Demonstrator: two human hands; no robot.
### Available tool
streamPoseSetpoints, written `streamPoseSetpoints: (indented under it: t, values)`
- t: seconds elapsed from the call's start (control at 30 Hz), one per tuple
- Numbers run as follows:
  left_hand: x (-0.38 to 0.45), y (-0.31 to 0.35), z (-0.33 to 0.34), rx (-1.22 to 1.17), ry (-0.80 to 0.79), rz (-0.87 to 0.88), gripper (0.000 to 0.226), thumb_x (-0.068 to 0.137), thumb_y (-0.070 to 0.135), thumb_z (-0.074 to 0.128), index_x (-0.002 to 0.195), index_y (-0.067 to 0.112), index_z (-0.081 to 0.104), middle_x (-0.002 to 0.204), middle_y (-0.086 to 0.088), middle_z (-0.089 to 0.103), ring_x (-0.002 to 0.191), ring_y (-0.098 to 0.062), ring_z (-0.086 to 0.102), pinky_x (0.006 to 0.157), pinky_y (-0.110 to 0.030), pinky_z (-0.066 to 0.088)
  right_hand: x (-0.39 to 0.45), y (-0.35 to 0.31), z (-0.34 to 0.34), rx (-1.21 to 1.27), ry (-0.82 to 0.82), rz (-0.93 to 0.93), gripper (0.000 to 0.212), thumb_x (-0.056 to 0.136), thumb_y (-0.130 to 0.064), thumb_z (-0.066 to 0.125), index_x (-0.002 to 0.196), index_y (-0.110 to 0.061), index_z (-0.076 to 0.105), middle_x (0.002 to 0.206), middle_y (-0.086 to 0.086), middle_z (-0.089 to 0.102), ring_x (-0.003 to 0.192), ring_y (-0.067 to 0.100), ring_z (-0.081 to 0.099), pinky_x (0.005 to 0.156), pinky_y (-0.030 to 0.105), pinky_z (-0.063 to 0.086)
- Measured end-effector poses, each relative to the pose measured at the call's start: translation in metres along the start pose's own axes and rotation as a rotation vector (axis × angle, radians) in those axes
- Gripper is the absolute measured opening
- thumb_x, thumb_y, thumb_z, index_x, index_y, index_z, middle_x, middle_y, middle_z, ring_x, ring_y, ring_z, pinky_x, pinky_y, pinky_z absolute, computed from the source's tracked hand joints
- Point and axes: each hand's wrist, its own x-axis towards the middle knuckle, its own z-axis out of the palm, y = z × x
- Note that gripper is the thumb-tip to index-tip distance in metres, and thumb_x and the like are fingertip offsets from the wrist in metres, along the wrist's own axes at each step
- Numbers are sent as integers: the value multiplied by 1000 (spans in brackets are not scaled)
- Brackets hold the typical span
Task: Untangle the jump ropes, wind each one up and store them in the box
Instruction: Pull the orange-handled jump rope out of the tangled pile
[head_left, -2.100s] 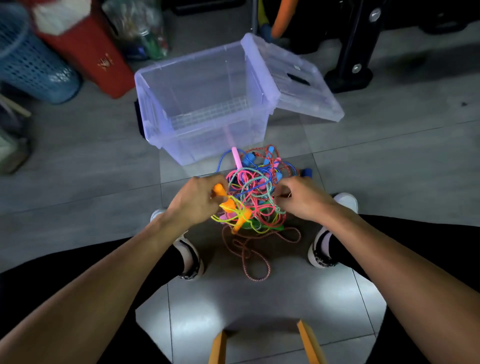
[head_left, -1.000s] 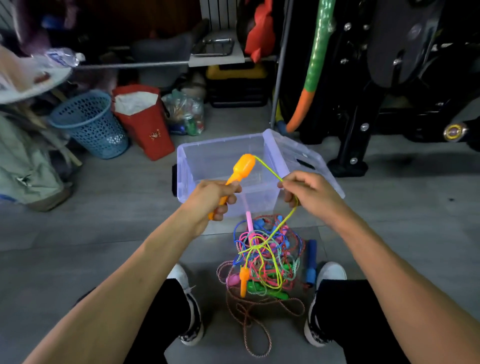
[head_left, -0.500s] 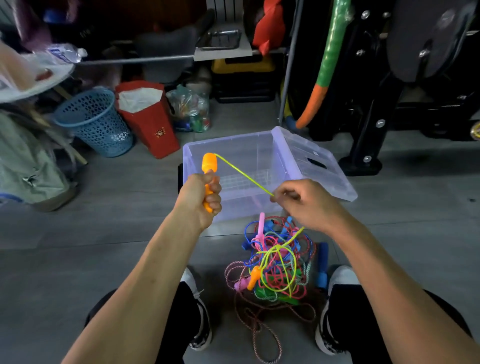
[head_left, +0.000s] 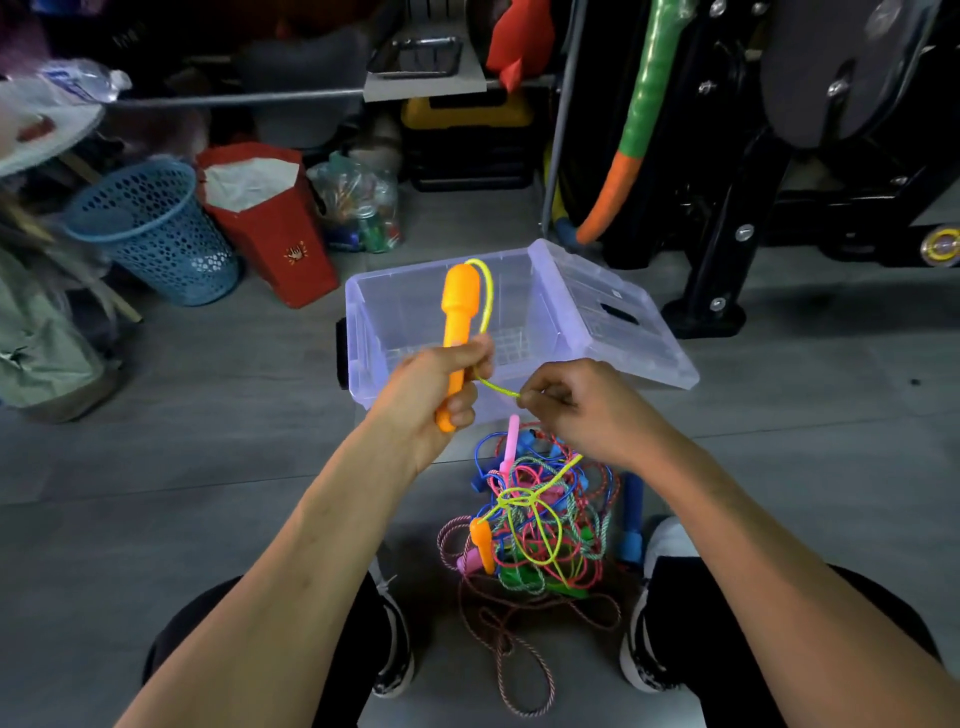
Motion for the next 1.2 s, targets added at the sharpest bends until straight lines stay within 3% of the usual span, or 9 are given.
streamPoseSetpoints:
  t: [0.2,0.3,0.43,0.5,0.57,0.73,0.87,1.0,1.2]
  values:
    - [20,13,-26,-220,257,98,21,97,11,49,77,17,53,58,4,49,33,-5,25,32,-17,21,-14,9,-16,2,-180,122,28,89,-33,66,69,-14,64,55,1,62,49,9,57,54,28,43]
    - [27,14,-33,-194,323,59,21,97,11,50,77,17,54,58,4,48,33,-6,25,31,-16,21,-23,20,-28,15,-134,129,22,89,-27,63,71,-14,65,54,-7,59,47,4,50,53,26,40]
    - [23,1,-23,444,370,59,9,86,14,64,79,11,61,67,-5,58,42,-14,30,40,-19,26,-29,25,-34,60,103,-1,19,94,-17,56,82,-19,71,54,-12,54,48,2,41,51,18,30]
    - [17,-2,-17,858,377,84,23,81,23,71,70,13,53,61,-4,48,48,-20,34,47,-23,29,-28,29,-34,67,141,-54,19,96,-24,54,89,-22,72,65,0,62,53,8,45,52,25,35]
    - [9,-3,-13,1006,384,148,34,79,24,73,66,15,43,59,-1,39,53,-23,36,52,-25,31,-25,34,-33,8,120,-66,19,96,-30,53,91,-25,70,69,9,62,61,24,51,57,35,40]
    - [-17,-5,2,531,101,164,13,83,19,73,77,11,64,58,-7,49,41,-15,26,41,-20,20,-17,27,-27,-106,-11,-67,18,97,-25,55,93,-18,72,62,-11,56,63,12,54,57,24,38]
    - [-17,-11,13,602,-92,156,17,91,20,65,108,21,66,60,-10,64,35,-12,30,38,-20,27,-12,16,-20,-111,-94,-104,20,98,-26,54,92,-20,71,63,-9,57,58,4,52,54,20,37]
    - [-5,-13,14,801,-49,136,15,92,23,63,87,11,69,71,-11,71,37,-10,36,42,-21,26,-8,13,-20,-61,-49,-66,23,95,-28,58,80,-16,69,58,-1,56,50,6,44,48,21,30]
    - [15,3,-7,274,270,140,16,92,8,53,79,11,62,60,1,48,35,-7,26,37,-16,20,-12,32,-31,-76,-73,76,21,88,-30,64,70,-20,65,58,-5,61,53,10,53,56,30,43]
